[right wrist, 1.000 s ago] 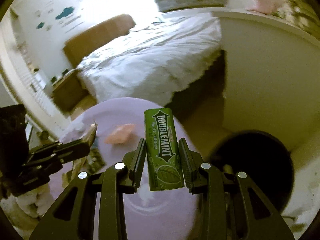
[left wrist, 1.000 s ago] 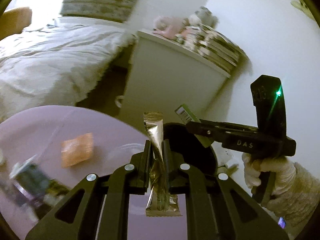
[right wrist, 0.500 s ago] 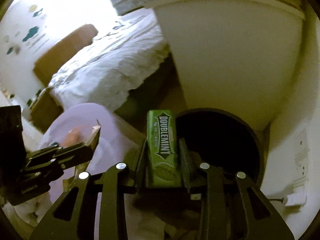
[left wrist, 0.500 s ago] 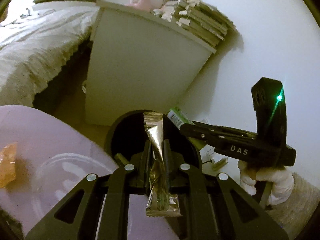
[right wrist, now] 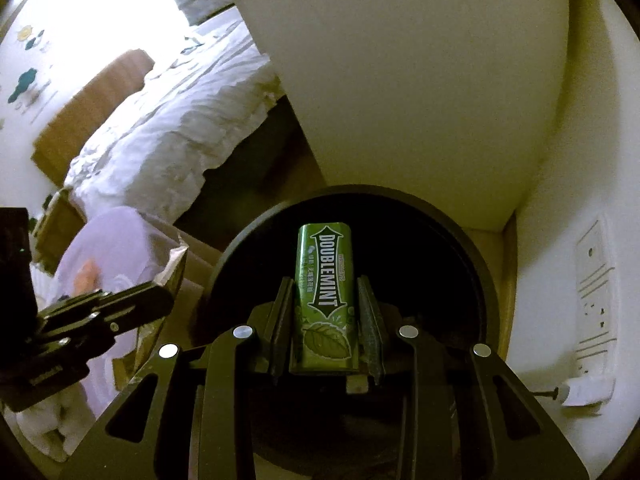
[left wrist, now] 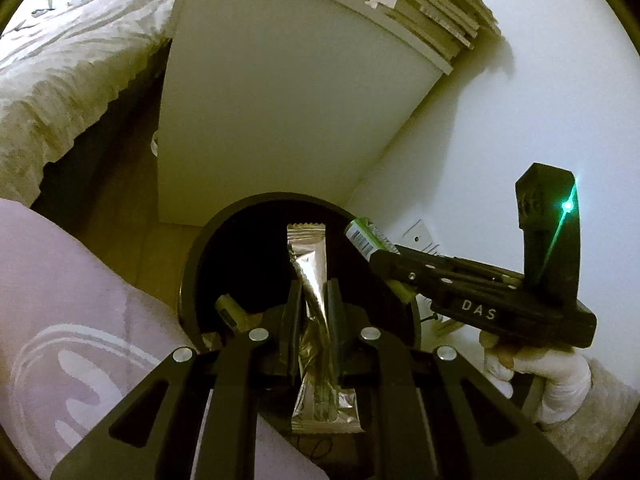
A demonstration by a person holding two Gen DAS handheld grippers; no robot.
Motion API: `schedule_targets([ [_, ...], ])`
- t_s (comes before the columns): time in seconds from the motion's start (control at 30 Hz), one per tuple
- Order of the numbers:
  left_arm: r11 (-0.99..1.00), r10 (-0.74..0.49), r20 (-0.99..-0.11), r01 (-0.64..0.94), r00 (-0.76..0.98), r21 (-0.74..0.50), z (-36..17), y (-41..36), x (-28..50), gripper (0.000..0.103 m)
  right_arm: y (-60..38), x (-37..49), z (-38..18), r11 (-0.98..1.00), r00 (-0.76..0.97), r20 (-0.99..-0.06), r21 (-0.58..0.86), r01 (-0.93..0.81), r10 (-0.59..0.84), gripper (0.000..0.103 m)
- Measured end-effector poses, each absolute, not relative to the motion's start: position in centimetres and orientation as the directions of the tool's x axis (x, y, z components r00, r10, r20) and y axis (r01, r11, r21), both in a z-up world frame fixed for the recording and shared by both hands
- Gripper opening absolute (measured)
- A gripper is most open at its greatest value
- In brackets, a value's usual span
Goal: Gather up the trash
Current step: 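Open both tools to drop the wrapper and gum pack into the bin, then move both open tools back over the table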
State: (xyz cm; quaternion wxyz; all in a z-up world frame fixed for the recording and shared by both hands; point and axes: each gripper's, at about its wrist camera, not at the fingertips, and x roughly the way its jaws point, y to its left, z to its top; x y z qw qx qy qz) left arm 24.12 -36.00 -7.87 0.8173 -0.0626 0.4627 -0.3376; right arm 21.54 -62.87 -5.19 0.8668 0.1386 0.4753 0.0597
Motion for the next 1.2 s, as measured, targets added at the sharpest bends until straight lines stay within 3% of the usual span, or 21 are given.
schedule_targets([
  [0.2, 0.769, -0.599, -0.724, 0.498, 0.341, -0.402, -7.9, -36.9, 24.7, 0.018, -63.0, 21.8, -5.7, 0.952, 0.539, -0.811, 0.302, 0.052, 0.228, 0.032],
  [0.23, 0.770, -0.596, -0.726, 0.500, 0.343, -0.396, -7.8, -37.1, 24.7, 0.027, -63.1, 21.9, -5.8, 0.952, 0.536, -0.815, 0.299, 0.060, 0.222, 0.032],
  [0.27, 0.774, -0.591, -0.729, 0.500, 0.347, -0.389, -7.7, -37.2, 24.7, 0.045, -63.2, 21.8, -5.8, 0.951, 0.535, -0.816, 0.302, 0.068, 0.221, 0.033],
  [0.33, 0.789, -0.574, -0.725, 0.494, 0.380, -0.366, -7.2, -37.1, 24.5, 0.073, -63.6, 21.6, -5.8, 0.945, 0.541, -0.810, 0.316, 0.081, 0.224, 0.049],
  [0.37, 0.789, -0.579, -0.711, 0.496, 0.399, -0.363, -6.7, -37.0, 24.2, 0.076, -63.7, 21.6, -5.6, 0.945, 0.546, -0.807, 0.316, 0.082, 0.223, 0.050],
  [0.6, 0.787, -0.592, -0.689, 0.484, 0.419, -0.382, -5.1, -34.7, 23.0, 0.076, -61.9, 20.9, -3.8, 0.950, 0.562, -0.793, 0.310, 0.041, 0.234, 0.050],
  [0.83, 0.826, -0.558, -0.642, 0.423, 0.525, -0.373, -2.7, -28.4, 20.8, 0.082, -55.2, 20.5, -1.1, 0.957, 0.560, -0.778, 0.263, -0.122, 0.285, 0.050],
  [0.97, 0.872, -0.490, -0.633, 0.327, 0.600, -0.365, -2.0, -22.6, 20.2, 0.082, -50.5, 20.6, 0.1, 0.942, 0.545, -0.769, 0.256, -0.216, 0.334, 0.050],
  [1.2, 0.959, -0.237, -0.642, 0.069, 0.730, -0.276, -1.9, -8.9, 18.5, 0.082, -40.8, 21.4, 1.1, 0.889, 0.480, -0.763, 0.274, -0.368, 0.433, 0.058],
])
